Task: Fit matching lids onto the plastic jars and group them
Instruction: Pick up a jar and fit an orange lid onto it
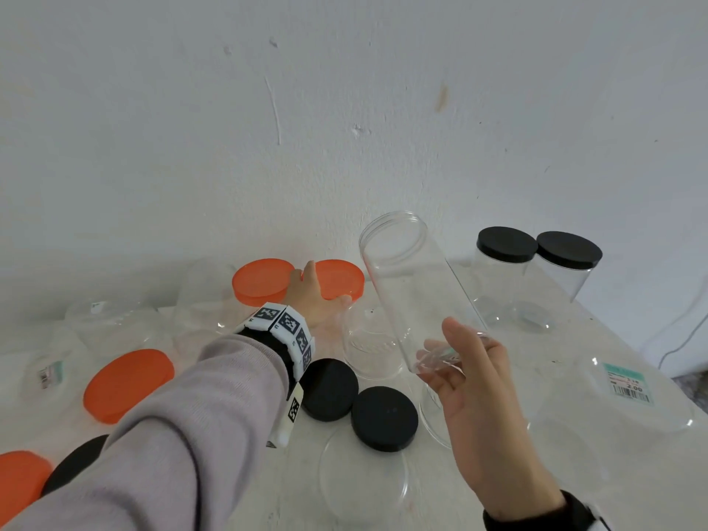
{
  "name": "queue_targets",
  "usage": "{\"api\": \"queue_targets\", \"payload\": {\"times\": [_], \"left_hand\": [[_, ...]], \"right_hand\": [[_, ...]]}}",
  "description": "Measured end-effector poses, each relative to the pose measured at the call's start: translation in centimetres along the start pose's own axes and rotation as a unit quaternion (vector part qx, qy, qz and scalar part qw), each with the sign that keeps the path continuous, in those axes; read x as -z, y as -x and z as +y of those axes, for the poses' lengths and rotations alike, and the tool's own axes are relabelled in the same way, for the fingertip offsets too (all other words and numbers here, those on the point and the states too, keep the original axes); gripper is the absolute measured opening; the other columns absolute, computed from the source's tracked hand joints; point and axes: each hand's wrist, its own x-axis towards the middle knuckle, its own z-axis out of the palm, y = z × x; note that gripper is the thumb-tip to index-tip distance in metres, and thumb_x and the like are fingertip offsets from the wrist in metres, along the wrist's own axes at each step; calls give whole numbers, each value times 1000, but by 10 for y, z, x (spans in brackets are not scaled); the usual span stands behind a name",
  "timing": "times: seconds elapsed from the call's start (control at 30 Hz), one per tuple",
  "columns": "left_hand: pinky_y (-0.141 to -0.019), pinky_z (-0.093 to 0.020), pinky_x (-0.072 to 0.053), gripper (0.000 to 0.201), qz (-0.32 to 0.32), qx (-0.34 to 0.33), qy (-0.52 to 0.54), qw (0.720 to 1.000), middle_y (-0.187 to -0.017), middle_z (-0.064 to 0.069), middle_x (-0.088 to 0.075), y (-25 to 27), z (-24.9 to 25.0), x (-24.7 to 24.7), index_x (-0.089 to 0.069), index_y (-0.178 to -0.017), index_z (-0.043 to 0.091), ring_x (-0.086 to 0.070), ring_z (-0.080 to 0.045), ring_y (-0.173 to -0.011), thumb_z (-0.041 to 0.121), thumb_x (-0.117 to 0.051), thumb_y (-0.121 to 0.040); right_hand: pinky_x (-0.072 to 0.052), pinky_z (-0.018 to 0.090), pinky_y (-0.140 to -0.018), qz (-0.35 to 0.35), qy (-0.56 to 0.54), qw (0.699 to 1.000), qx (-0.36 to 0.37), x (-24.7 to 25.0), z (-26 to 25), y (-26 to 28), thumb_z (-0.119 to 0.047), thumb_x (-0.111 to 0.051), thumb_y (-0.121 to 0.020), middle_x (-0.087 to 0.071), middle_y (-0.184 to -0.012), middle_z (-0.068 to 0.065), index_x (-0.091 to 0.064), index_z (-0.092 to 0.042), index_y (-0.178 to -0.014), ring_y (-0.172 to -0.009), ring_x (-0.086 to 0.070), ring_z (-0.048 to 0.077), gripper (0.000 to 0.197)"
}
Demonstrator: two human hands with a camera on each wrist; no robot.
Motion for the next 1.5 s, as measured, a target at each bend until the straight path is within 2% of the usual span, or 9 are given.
{"api": "queue_targets", "payload": {"times": [0.23,0.4,0.5,0.73,0.97,1.1,1.2,1.27,1.5], "left_hand": [[-107,-40,-36,74,-5,-8,-29,1000,-142,-18,-37,39,-19,-7,-30,-141,3,-40,-33,-130,44,-61,-88],[-116,-41,-23,96,-175,-62,-192,964,-157,-7,-14,72,-33,-22,-9,-151,9,-16,-27,-144,51,-62,-84],[-117,-39,-20,99,-221,-99,-209,948,-158,-5,-12,75,-37,-26,-6,-152,10,-12,-25,-145,45,-67,-82],[-112,-43,-28,94,-183,-94,-258,944,-153,-6,-24,89,-46,-29,-9,-151,12,-20,-25,-142,43,-66,-83],[-114,-41,-27,101,-172,-94,-238,951,-153,-5,-21,103,-54,-10,-8,-151,11,-17,-23,-142,48,-69,-79],[-106,-37,-36,90,-133,-76,-205,967,-139,-3,-33,110,-63,11,-26,-143,14,-31,-21,-130,49,-72,-74],[-100,-35,-40,91,-104,-50,-169,979,-131,-2,-34,117,-74,33,-29,-141,14,-40,-20,-121,52,-73,-71],[-94,-30,-41,90,-86,-31,-157,983,-130,-3,-34,123,-82,48,-31,-140,14,-43,-20,-117,55,-72,-71],[-80,-31,-47,60,-1,17,-39,999,-108,-4,-56,145,-110,100,-60,-102,13,-59,-22,-95,59,-74,-65]], "right_hand": [[-53,42,-86,-21,-16,998,-50,0,5,7,-36,-81,-48,-57,-76,8,-44,-12,-118,-78,-60,26,83],[-56,40,-85,-41,-8,996,-81,0,11,13,-35,-83,-48,-57,-88,10,-41,-17,-134,-84,-67,26,97],[-54,43,-89,-56,-5,993,-99,4,13,18,-30,-86,-51,-57,-100,15,-52,-14,-122,-87,-68,29,81],[-50,35,-82,-73,20,989,-129,6,12,27,-39,-73,-58,-64,-93,14,-61,-11,-92,-89,-64,26,45],[-56,37,-82,-132,40,974,-181,4,21,31,-24,-85,-54,-63,-94,12,-58,-4,-99,-89,-69,24,56],[-56,40,-86,-177,33,959,-219,-2,30,33,-22,-84,-52,-64,-78,0,-55,-9,-101,-82,-68,19,58],[-56,38,-82,-180,73,952,-235,-9,38,35,-21,-86,-48,-61,-97,4,-47,-17,-125,-92,-65,19,86],[-55,35,-80,-189,105,948,-235,-15,42,35,-26,-86,-44,-58,-98,4,-47,-17,-121,-88,-66,15,87],[-50,35,-91,-239,195,922,-235,-30,60,34,-44,-85,-57,-55,-103,14,-49,-3,-110,-101,-62,29,76]]}}
